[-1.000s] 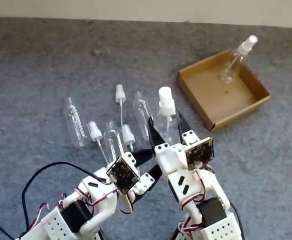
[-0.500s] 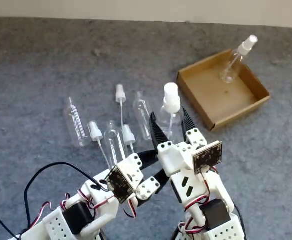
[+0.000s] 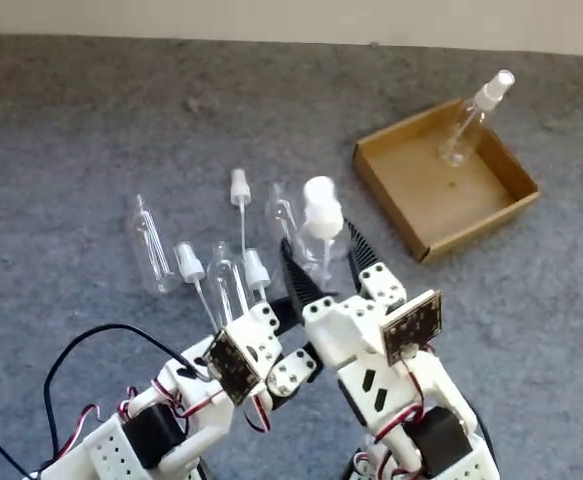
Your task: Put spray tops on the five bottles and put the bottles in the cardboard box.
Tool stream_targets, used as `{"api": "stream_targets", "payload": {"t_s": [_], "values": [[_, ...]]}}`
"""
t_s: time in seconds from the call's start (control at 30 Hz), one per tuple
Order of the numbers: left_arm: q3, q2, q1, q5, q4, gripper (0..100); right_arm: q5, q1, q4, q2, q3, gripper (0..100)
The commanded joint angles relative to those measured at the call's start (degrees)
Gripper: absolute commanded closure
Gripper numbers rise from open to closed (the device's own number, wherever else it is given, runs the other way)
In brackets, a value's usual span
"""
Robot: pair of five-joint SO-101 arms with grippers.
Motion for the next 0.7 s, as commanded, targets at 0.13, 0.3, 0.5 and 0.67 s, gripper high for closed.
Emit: {"api": "stream_targets", "payload": {"t_s": [0.13, 0.3, 0.5, 0.67], "values": [[1.19, -0.4, -8.13, 0.53, -1.32, 99, 0.18, -0.57, 0.92, -0.84, -5.05, 88.5], [1.19, -0.4, -8.13, 0.53, -1.05, 99, 0.26, 3.21, 0.92, -0.84, -4.97, 88.5], [0.84, -0.48, -8.13, 0.53, 5.19, 99, 0.26, 13.67, 0.75, -0.84, -4.62, 88.5], [0.84, -0.48, -8.4, 0.26, 8.7, 99, 0.35, 19.03, 0.66, -0.84, -4.44, 88.5]]}}
